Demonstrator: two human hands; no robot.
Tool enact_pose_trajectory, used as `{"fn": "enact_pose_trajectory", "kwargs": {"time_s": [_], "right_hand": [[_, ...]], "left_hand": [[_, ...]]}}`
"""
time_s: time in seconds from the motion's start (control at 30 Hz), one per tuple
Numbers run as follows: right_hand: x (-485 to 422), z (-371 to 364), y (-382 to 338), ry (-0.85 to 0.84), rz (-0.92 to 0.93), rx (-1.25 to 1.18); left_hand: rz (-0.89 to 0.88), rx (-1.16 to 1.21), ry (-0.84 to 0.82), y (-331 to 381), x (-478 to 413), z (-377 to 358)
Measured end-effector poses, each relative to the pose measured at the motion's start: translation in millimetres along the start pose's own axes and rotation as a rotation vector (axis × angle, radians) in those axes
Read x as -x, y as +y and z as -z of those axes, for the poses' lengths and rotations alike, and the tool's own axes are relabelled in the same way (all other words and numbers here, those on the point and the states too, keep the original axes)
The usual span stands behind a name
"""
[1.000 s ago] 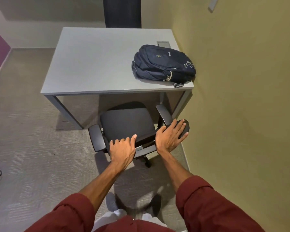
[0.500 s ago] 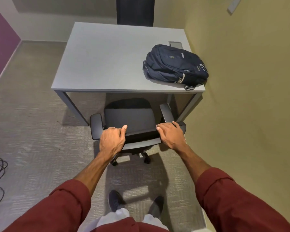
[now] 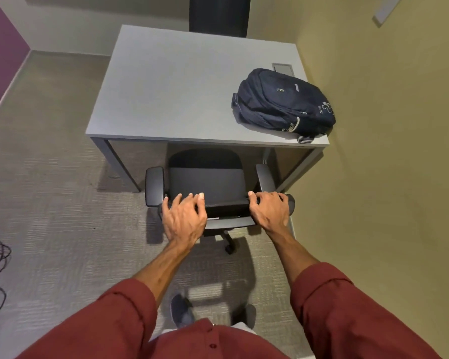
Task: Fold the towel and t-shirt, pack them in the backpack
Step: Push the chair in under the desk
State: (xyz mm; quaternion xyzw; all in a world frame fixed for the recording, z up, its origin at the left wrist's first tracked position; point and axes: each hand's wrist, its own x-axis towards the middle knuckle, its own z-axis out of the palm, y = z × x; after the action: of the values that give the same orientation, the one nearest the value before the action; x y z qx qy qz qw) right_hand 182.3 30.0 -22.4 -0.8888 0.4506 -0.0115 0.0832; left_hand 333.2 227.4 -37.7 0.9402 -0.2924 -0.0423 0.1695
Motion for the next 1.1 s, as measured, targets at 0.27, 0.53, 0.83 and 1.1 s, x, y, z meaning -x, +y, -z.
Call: {"fn": "enact_pose_trajectory", "kwargs": {"time_s": [0.27,0.53,0.83,1.1], "right_hand": [[-15.8,-6.1,-20.7,-0.001,-0.031,0.019],[-37.3,-10.8,-36.7,0.045,-0.053,0.042],[-87.3,-17.7,-52.7,0.094,-0.035,0.028],[-141.1,-27.3,-70.2,0.131,-0.019,0.049]], "left_hand": [[0.002,-0.051,-0.017,-16.0,-29.8,-1.4],[-0.019,-0.079,-0.005,-25.9,-62.6,-2.6],[-0.046,-0.055,0.037,-27.5,-114.4,-1.6],[-0.035,-0.039,0.049,-32.0,-174.7,-1.3]]}}
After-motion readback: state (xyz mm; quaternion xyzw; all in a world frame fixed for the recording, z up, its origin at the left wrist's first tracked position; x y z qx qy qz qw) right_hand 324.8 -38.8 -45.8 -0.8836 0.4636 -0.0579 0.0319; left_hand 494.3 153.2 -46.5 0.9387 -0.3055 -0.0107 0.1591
